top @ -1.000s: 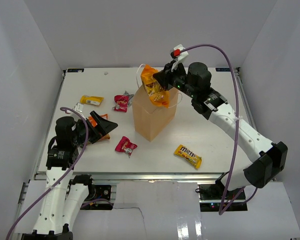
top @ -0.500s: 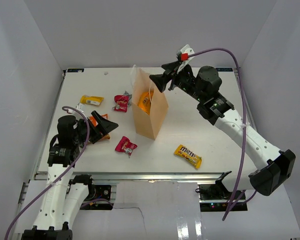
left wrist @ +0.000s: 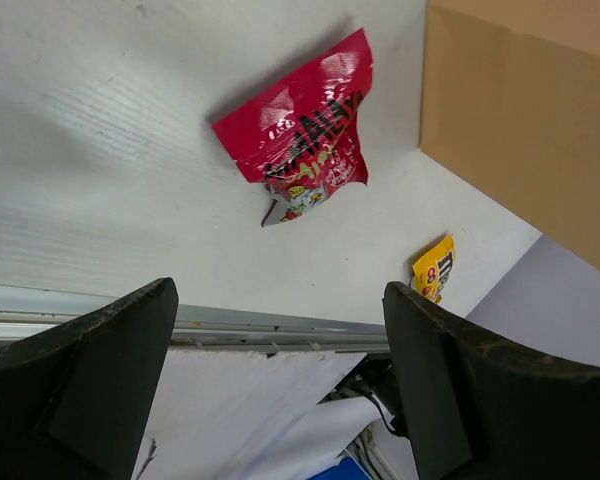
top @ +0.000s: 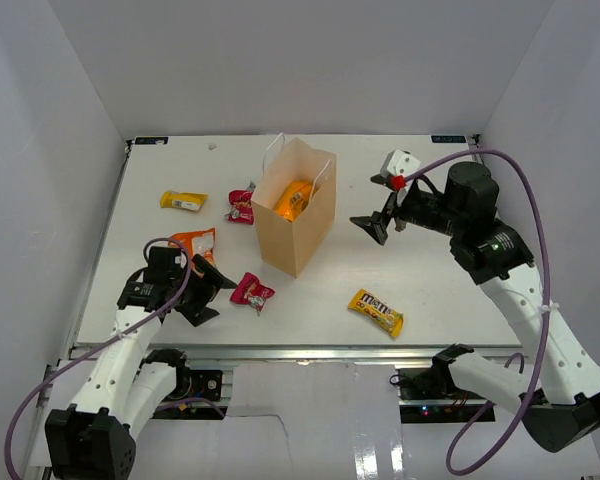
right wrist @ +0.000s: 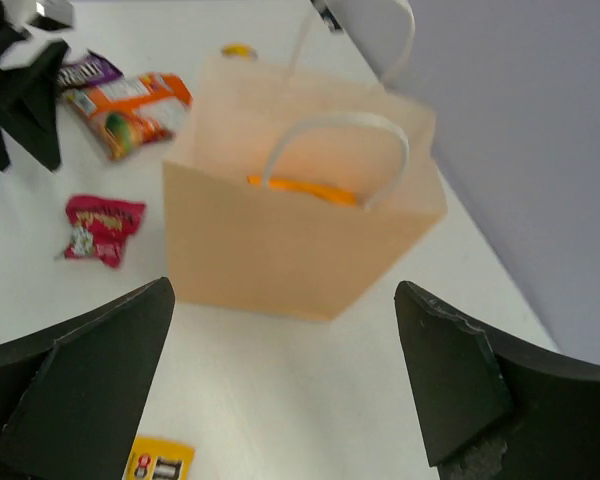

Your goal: Place the snacks into the paper bag

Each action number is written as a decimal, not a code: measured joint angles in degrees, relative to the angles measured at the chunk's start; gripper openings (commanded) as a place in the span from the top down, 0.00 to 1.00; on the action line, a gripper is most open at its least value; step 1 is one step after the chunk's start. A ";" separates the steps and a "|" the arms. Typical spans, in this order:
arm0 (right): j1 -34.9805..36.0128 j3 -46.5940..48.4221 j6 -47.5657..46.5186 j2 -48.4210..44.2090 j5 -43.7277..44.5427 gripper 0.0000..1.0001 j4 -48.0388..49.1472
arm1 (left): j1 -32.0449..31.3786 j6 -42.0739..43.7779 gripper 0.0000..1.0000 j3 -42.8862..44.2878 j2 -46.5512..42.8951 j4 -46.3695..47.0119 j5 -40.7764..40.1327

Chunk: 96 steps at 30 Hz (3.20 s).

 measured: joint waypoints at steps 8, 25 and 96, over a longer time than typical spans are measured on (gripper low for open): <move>-13.73 -17.88 -2.25 -5.51 -0.26 0.03 -9.84 | -10.64 -11.67 0.10 -2.62 6.43 5.07 -7.08; -18.21 -24.46 -2.36 -10.27 -2.99 0.03 -13.33 | -16.48 -17.86 0.70 -3.37 24.52 23.23 -15.10; 2.25 -34.29 -11.37 15.04 15.67 0.33 -14.01 | -20.81 22.03 0.08 35.30 5.11 18.38 -22.97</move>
